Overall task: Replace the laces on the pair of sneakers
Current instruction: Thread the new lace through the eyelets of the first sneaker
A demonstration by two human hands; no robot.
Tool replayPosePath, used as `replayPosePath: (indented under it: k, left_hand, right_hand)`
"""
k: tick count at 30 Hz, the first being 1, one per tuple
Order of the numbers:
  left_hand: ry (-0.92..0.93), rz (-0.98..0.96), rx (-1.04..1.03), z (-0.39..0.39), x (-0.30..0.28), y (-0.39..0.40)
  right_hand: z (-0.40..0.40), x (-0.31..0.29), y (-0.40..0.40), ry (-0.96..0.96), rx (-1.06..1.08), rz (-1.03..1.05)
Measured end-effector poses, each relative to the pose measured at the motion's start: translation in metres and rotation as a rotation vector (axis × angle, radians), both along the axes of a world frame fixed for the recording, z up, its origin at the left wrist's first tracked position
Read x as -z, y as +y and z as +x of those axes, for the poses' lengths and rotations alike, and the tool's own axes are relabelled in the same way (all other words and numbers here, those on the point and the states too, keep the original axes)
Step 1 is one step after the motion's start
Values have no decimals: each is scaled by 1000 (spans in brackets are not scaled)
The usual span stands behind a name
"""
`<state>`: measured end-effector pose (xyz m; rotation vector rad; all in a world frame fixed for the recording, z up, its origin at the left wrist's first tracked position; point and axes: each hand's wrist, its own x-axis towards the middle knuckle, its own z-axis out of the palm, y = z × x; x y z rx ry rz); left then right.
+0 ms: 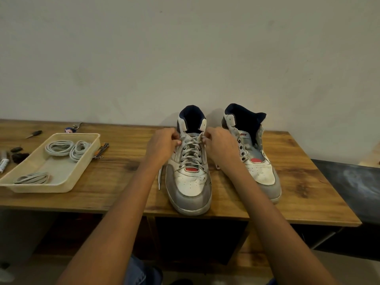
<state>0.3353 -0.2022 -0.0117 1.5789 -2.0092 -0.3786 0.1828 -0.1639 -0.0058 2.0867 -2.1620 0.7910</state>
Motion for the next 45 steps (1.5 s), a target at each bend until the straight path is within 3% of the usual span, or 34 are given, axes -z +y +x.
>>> replayPosePath:
  k: [4,8,11,15,20,22,24,28,30,39,45]
  left_hand:
    - [-66,-62,-189,5,-2,2]
    - [-90,-12,-201,6,-2,4]
    - [48,-87,-185,12,-5,-2]
    - [301,-223,-78,-1,-17,4]
    - [388,-234,-111,-23,-19,11]
    - [473,-165,-148,-22,-18,8]
    - [590,-65,-159,-20,-15,4]
    - [1005,277,-82,-5,-13,-2]
    - [1105,391,-30,0,-15,-1]
    - [991,387,54,7,-19,-4]
    - [912,317,50,4,-19,-2]
  right_hand:
    - [-12,-7,0,-103,54,-15]
    - [-12,-10,1,-129,24,73]
    - [-18,-22,3,-101,36,86]
    - [-18,-43,4,-168,22,-131]
    - [6,-46,3,-290,-116,-211]
    - [13,-43,4,-355,-175,-198]
    - [14,-37,3,-291,-193,-215]
    - [12,-27,0,-162,-167,-211]
    - [10,-25,-2,-146,-154,-214]
    - [32,-30,-19,267,-131,-105]
    - [36,-28,-13,252,-139,-100]
